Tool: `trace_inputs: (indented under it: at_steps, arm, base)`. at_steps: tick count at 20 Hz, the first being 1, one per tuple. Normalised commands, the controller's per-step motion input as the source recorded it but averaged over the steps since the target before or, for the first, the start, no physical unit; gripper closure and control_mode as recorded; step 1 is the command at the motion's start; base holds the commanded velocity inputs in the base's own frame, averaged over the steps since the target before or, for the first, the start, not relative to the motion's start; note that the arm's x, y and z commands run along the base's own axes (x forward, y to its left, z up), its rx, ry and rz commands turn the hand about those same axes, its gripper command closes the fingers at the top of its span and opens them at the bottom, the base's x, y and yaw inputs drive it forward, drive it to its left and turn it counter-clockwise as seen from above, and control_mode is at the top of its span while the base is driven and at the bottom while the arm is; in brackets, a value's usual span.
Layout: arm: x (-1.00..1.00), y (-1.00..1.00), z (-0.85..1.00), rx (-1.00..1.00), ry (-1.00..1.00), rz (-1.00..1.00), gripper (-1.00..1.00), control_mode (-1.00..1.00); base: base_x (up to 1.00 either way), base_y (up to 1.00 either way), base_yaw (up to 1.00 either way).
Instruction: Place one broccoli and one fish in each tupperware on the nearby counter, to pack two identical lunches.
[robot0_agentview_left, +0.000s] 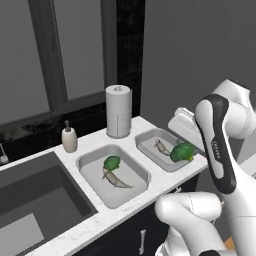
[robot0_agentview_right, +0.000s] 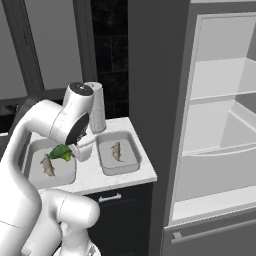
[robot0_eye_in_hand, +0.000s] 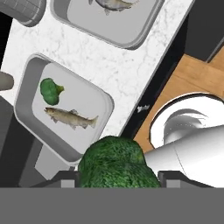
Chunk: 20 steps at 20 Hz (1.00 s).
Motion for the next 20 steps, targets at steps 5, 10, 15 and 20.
trace_inputs:
  at_steps: [5, 10, 15, 20]
  arm:
    - [0.05, 0.00, 0.00, 0.00, 0.00, 0.00, 1.00, -1.00]
    - [0.74, 0.00, 0.00, 0.00, 0.00, -0.02, 1.00, -1.00]
    - [1.00, -0.07, -0.33, -0.10, 0.11, -0.06, 1.00, -1.00]
    - [1.00, -0.25, -0.61, -0.22, 0.01, -0.11, 1.00, -1.00]
  base:
    - [0.06, 0.00, 0.00]
    - [0.00, 0.00, 0.00]
    - [0.00, 0.00, 0.00]
    - [0.00, 0.00, 0.00]
